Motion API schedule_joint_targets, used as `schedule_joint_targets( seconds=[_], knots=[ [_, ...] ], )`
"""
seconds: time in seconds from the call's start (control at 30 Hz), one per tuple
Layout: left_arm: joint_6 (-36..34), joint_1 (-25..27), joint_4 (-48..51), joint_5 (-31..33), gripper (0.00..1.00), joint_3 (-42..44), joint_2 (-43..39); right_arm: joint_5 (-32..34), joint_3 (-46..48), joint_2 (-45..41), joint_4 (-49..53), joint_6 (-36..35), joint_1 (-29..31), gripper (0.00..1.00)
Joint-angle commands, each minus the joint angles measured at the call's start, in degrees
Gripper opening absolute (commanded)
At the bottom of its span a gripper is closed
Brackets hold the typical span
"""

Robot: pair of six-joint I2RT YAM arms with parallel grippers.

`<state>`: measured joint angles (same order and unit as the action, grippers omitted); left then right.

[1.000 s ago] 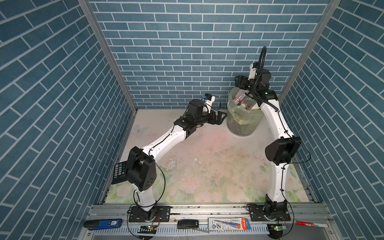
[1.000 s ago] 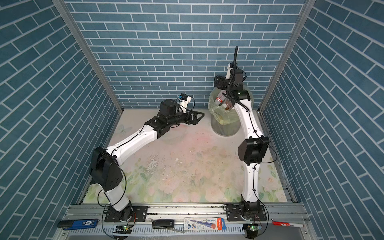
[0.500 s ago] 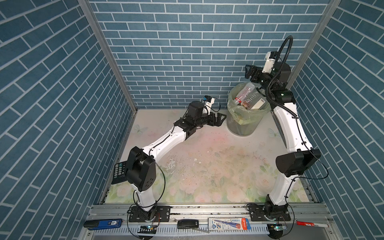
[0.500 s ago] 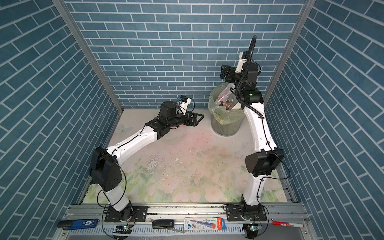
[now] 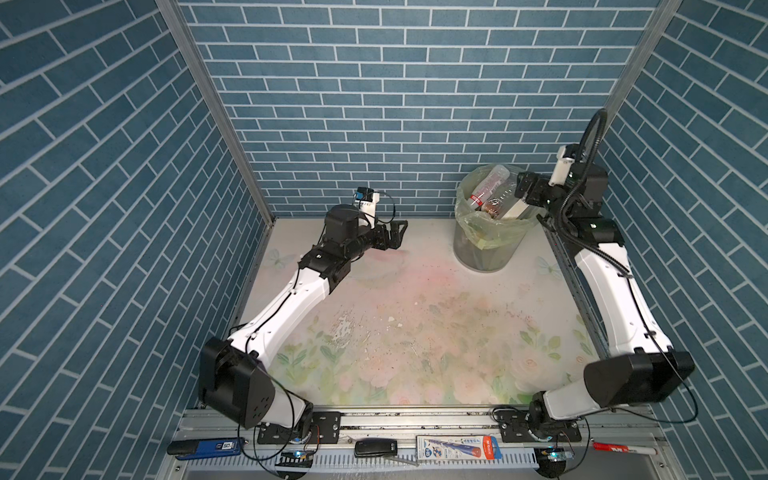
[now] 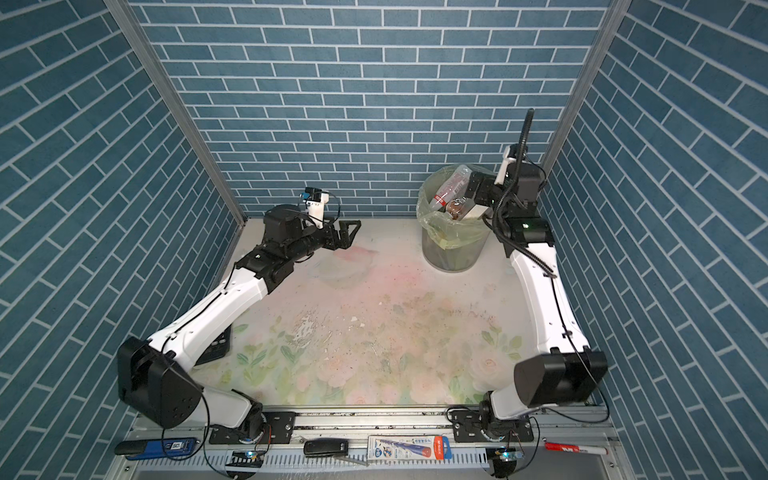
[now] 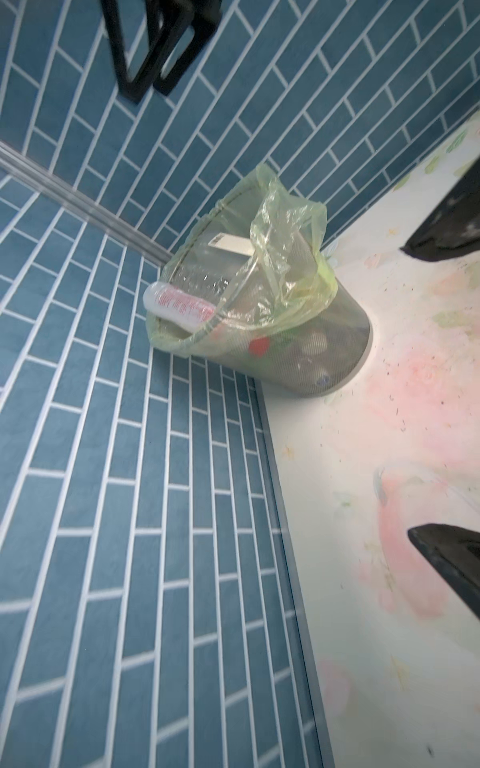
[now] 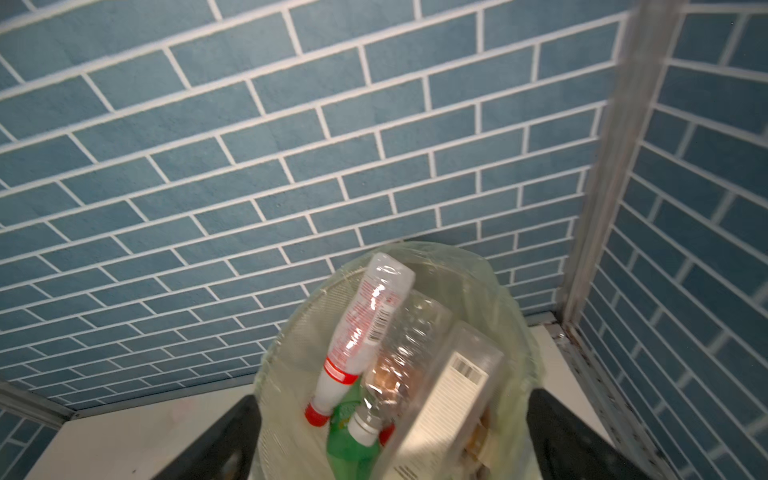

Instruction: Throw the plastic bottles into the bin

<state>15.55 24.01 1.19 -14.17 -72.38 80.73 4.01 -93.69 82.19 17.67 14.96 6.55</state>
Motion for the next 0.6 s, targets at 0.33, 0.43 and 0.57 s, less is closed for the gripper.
schedule_joint_targets(
  seconds=[0.33, 0.43, 0.57],
  knots=[
    [-7.2, -14.0, 9.0, 20.4, 0.99, 16.7, -12.3, 17.4, 36.4, -15.6, -5.9, -0.5, -1.9, 0.99],
    [-10.0, -15.0, 1.7, 27.2, 0.99, 23.8, -12.8, 19.1, 42.2, -15.6, -8.2, 1.7, -2.0, 0.99],
    [-15.3, -15.5, -7.4, 34.2, 0.99, 31.0, -9.5, 17.4, 51.1, -15.3, -16.0, 4.2, -2.0, 0.99]
  ],
)
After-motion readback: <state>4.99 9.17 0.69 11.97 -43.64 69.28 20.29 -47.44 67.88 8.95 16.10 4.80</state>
